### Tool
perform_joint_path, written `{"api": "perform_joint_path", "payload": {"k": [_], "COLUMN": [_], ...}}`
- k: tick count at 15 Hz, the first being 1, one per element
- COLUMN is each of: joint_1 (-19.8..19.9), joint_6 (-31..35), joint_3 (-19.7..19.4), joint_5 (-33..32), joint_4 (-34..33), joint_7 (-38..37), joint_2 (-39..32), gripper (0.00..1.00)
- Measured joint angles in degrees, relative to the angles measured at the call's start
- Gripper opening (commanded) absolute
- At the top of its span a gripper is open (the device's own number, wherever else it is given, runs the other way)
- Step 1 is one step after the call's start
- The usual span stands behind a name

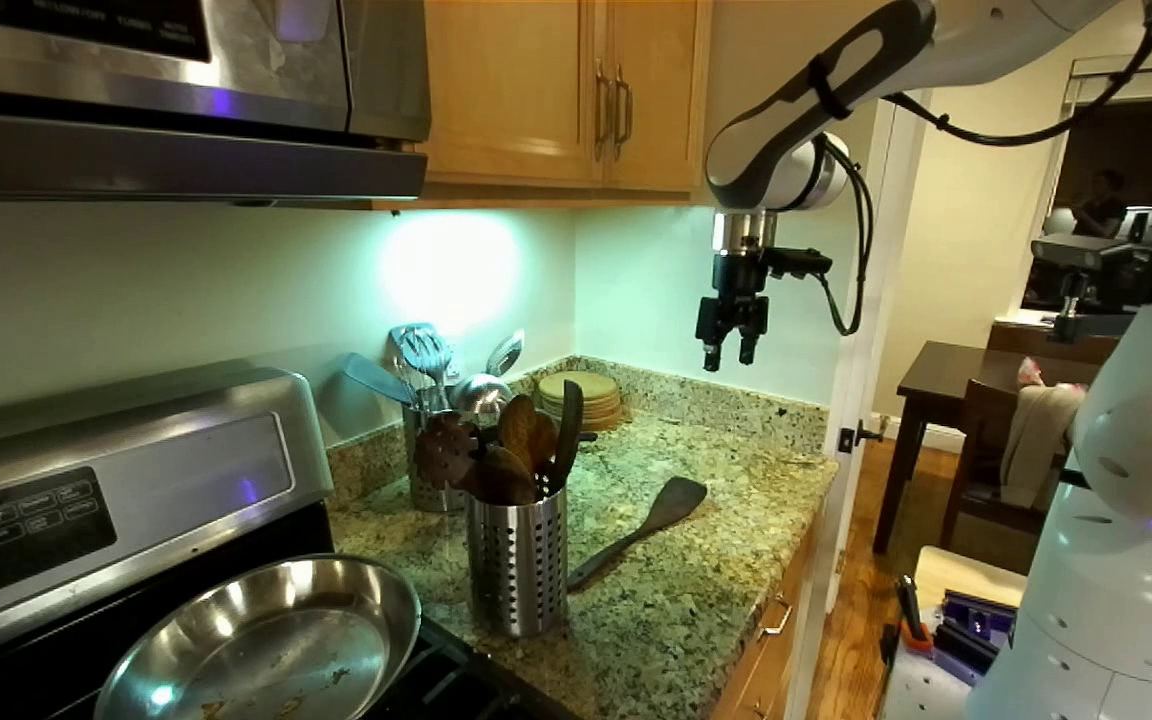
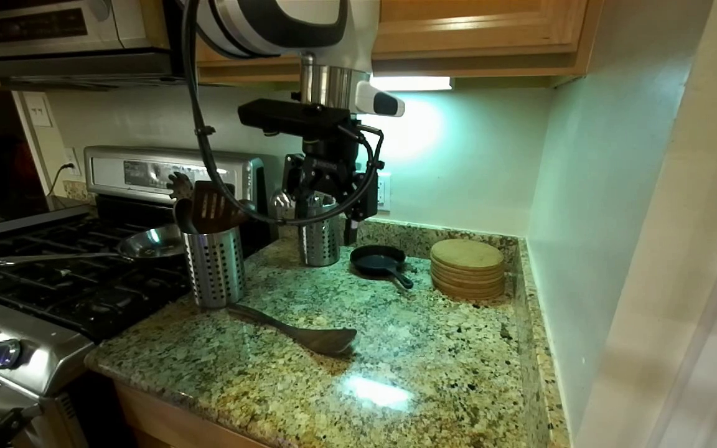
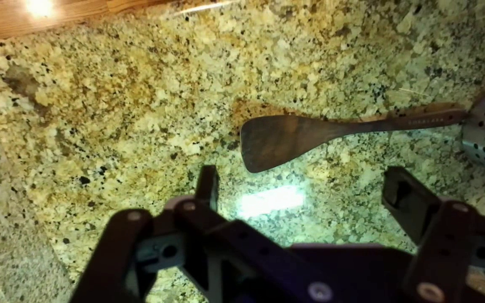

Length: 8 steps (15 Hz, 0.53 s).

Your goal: Put the spatula in the utensil holder

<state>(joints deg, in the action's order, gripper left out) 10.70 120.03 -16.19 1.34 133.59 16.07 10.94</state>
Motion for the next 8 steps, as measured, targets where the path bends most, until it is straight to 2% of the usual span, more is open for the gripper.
{"api": "perform_joint_path", "payload": {"k": [8], "joint_1": [0.0], "joint_6": [0.5], "joint_3": [0.0], "joint_5": [0.4], "joint_4": [0.0], "joint_7": [0.0], "joint_2": [-1.0], "gripper": [1.0]}}
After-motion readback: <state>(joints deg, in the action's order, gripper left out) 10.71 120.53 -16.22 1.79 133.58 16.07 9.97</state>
